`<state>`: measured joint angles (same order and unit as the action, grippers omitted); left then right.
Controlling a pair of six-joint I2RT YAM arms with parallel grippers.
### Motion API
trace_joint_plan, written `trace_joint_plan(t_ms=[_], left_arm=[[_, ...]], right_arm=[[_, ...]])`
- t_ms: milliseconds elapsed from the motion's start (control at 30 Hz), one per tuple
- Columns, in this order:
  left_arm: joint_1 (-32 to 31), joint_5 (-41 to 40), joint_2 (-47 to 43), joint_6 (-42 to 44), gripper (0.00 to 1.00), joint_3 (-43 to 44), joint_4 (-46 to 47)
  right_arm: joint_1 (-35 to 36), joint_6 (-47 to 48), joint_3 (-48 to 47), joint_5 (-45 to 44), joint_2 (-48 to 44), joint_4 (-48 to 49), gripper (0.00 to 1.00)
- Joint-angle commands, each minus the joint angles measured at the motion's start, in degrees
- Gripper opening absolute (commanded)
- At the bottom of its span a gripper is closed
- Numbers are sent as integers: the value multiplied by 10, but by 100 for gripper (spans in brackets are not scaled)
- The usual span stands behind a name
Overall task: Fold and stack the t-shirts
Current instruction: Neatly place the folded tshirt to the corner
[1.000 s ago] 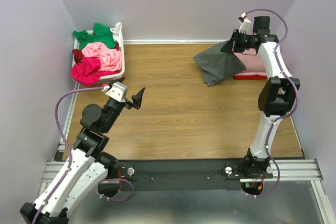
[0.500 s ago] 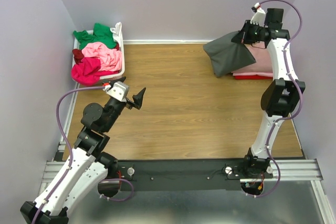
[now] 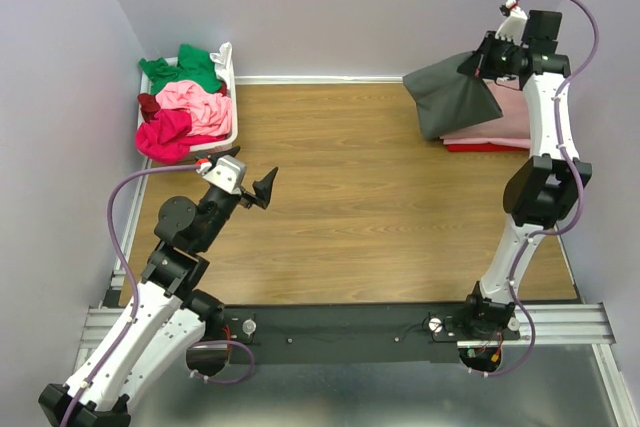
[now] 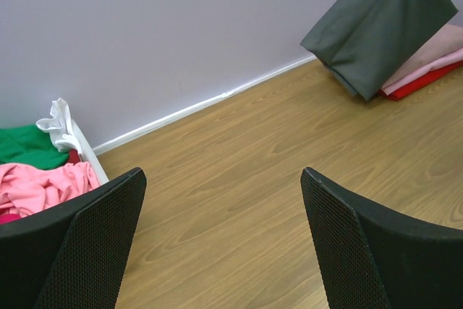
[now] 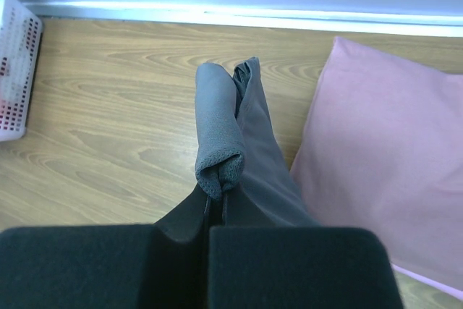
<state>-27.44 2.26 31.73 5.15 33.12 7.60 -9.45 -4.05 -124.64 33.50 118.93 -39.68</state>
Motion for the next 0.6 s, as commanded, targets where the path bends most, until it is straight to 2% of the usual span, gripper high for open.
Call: trace_joint_plan(t_ms=[0, 333, 567], left_arm=[[2, 16, -2, 5, 95, -9, 11], [2, 19, -2, 5, 95, -9, 11], [3, 19, -2, 5, 95, -10, 10]], right_arm=[[-14, -6, -27, -18, -37, 0, 0], [-33, -3, -36, -37, -42, 0, 0], [-39, 8, -46, -56, -11, 0, 0]])
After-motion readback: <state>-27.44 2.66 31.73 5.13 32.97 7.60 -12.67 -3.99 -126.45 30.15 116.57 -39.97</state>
